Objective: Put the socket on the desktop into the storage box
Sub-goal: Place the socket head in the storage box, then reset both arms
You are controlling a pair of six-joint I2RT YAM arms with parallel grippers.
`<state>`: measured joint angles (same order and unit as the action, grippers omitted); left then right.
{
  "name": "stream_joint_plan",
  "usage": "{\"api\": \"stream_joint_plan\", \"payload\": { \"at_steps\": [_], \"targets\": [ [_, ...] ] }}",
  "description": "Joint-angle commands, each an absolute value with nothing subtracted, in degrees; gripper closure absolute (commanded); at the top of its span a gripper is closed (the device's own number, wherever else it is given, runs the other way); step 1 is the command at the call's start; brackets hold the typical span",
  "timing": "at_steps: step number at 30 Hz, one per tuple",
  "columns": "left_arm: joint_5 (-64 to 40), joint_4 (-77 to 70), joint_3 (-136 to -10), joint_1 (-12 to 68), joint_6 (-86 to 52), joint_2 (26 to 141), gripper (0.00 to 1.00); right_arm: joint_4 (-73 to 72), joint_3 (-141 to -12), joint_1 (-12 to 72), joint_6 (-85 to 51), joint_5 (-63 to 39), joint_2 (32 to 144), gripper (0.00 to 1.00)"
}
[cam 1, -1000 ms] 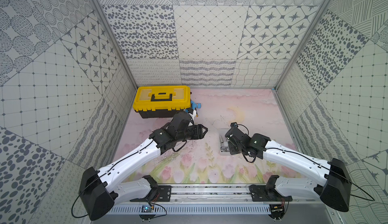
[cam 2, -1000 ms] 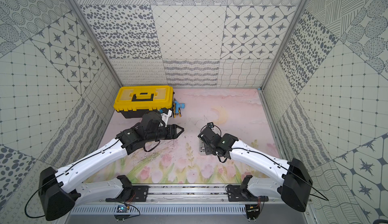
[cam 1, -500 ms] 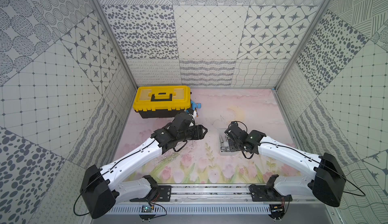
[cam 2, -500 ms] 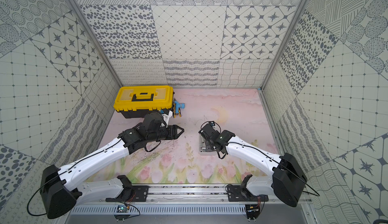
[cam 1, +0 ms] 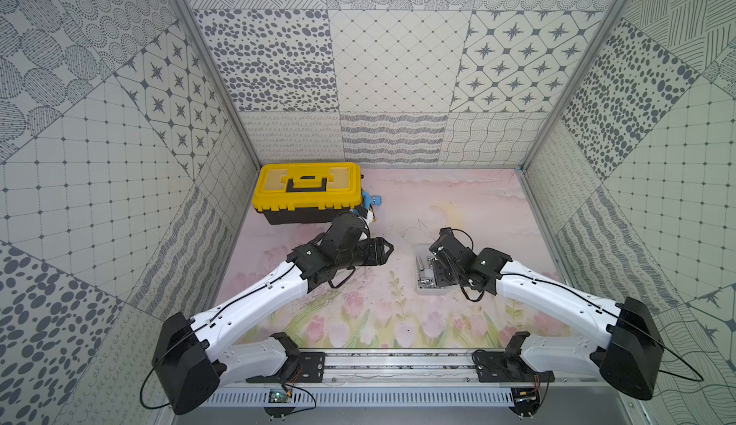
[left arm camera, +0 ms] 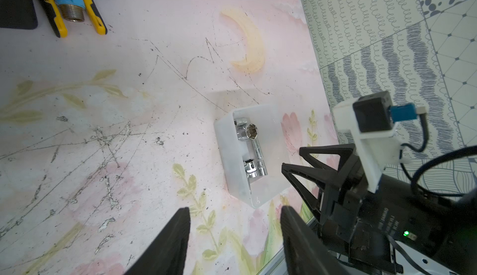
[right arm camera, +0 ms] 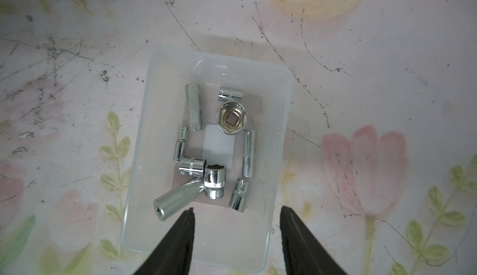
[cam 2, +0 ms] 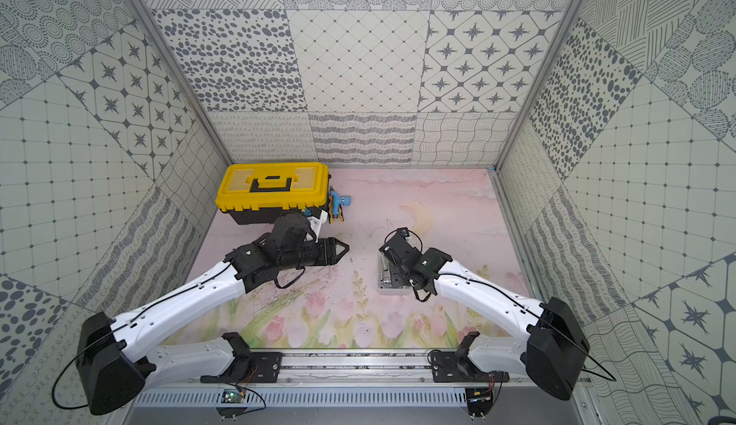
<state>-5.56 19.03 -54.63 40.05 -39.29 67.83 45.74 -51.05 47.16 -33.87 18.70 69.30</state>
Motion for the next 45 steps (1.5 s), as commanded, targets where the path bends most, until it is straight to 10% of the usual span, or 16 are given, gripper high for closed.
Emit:
{"api": "stream_joint_plan", "payload": {
  "at_steps": [1,10,16,31,41,45],
  "targets": [
    [-4.68,18.79,-55.49,39.99,-37.75,67.35,0.39,45.04,-52.12,47.00,-34.45,20.90,62.95,0.31],
    [6.99,17.01,-58.95,39.93,-29.79,61.98,0.25,32.06,-44.21,46.94,-30.97,34.47,32.98,0.08],
    [34.30,6.63,-54.96,39.67,-18.61,58.46,0.13,12.62,-27.74,46.26,-19.36,46.30,15.56,0.03],
    [34.02,-20.39,-34.78,11.86,-12.40,74.21,0.00,-8.05,-24.40,6.41,-22.13,41.13,57.75,0.03],
    [20.43,-45.67,-25.04,6.12,-5.30,88.12,0.01,-60.42,-14.48,-3.61,-12.31,11.31,83.79,0.03],
    [9.97,-53.86,-21.49,3.03,-4.75,91.05,0.00,-59.13,-18.42,2.31,-3.76,7.35,89.87,0.03]
  ]
}}
